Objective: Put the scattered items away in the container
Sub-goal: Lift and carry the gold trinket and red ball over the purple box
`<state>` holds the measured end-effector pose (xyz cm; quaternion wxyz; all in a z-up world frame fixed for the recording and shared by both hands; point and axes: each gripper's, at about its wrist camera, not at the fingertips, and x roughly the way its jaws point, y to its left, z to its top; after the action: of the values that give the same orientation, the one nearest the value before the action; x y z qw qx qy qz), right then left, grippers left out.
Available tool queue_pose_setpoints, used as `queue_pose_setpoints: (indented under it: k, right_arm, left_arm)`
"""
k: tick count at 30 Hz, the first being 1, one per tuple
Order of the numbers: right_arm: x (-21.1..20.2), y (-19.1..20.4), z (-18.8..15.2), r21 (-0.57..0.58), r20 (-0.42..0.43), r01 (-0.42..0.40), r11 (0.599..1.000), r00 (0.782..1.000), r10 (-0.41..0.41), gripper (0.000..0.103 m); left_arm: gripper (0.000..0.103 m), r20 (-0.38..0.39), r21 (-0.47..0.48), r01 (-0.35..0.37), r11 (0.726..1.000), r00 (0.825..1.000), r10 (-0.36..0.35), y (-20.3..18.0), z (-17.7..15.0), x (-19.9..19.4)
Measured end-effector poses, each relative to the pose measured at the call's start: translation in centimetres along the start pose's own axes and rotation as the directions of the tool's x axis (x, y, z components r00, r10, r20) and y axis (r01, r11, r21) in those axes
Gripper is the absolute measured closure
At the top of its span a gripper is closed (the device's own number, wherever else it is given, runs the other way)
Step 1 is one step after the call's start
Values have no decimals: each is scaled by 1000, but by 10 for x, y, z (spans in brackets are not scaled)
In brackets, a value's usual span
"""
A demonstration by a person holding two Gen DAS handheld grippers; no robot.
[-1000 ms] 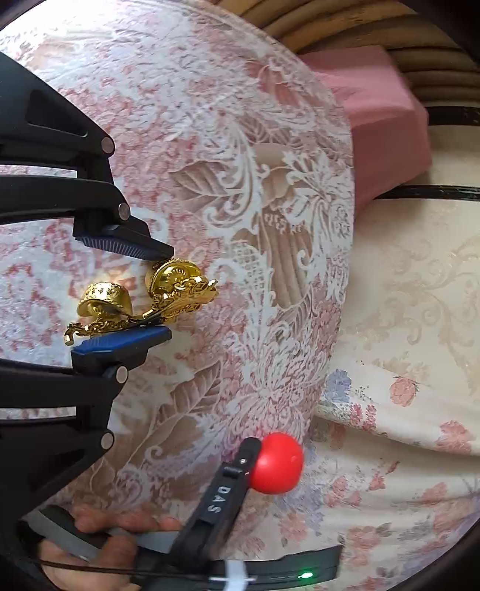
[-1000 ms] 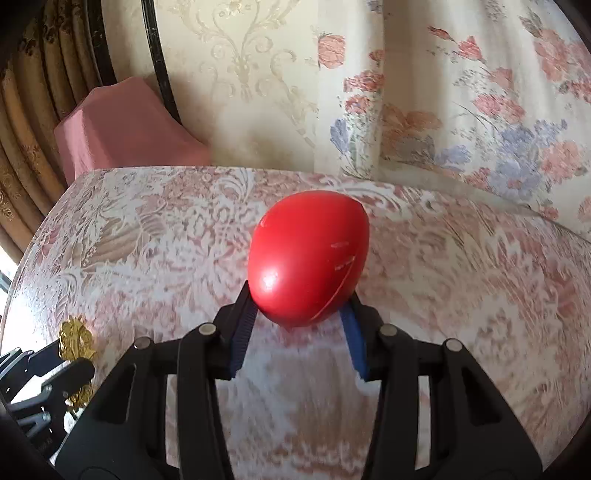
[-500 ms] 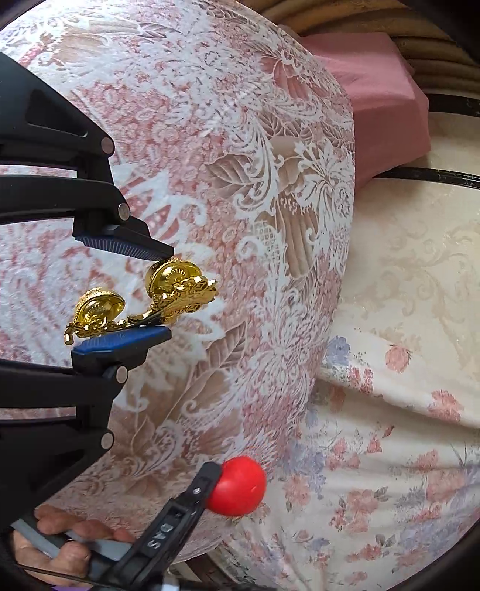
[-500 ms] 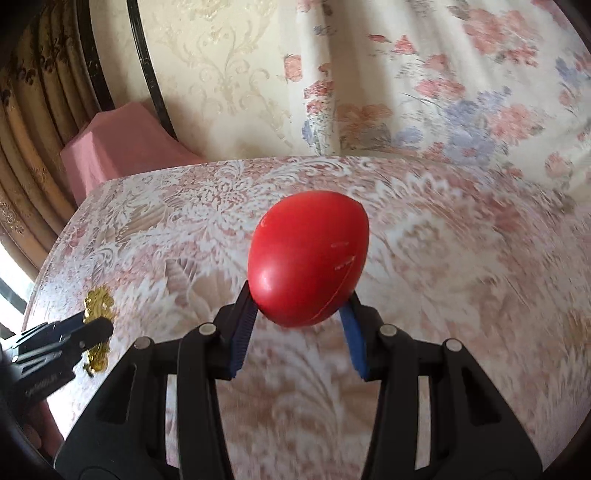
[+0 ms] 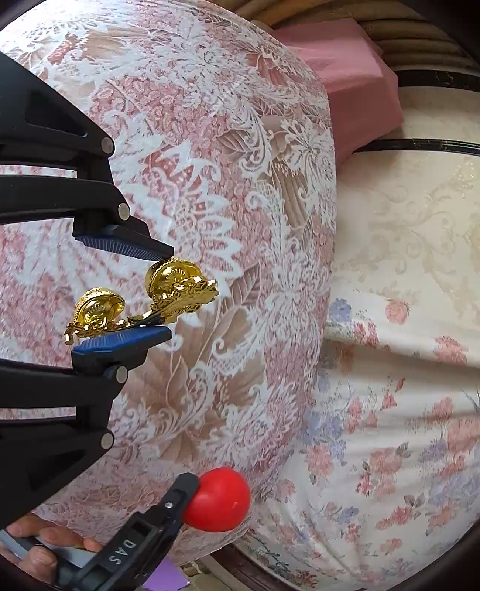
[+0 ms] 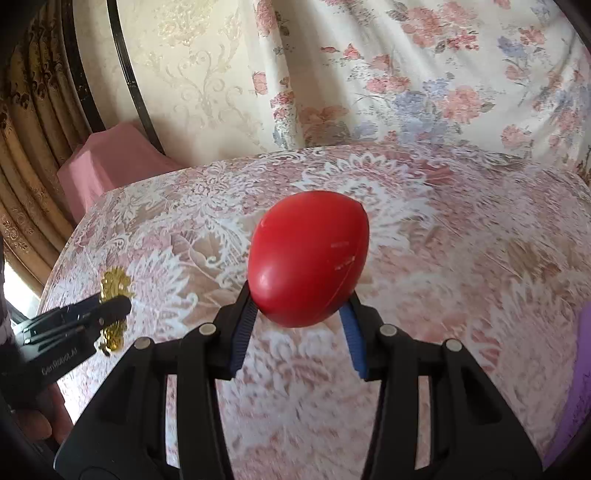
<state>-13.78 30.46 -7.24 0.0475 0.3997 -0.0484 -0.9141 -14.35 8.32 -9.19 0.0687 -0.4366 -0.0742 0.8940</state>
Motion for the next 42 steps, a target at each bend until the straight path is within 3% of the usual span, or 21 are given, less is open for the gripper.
queue_pose_setpoints:
  k: [33,42]
  right_arm:
    - [-71,-20,-18,48,41,39,998,998,-41,55]
    - [-105,-35,-18,80,45,65,995,997,-68,55]
  left_arm:
    - [65,36,89,51,995,998,-54,-52,-6,-35]
    - [65,52,146,98,984,993,-106,-85,-2,-53]
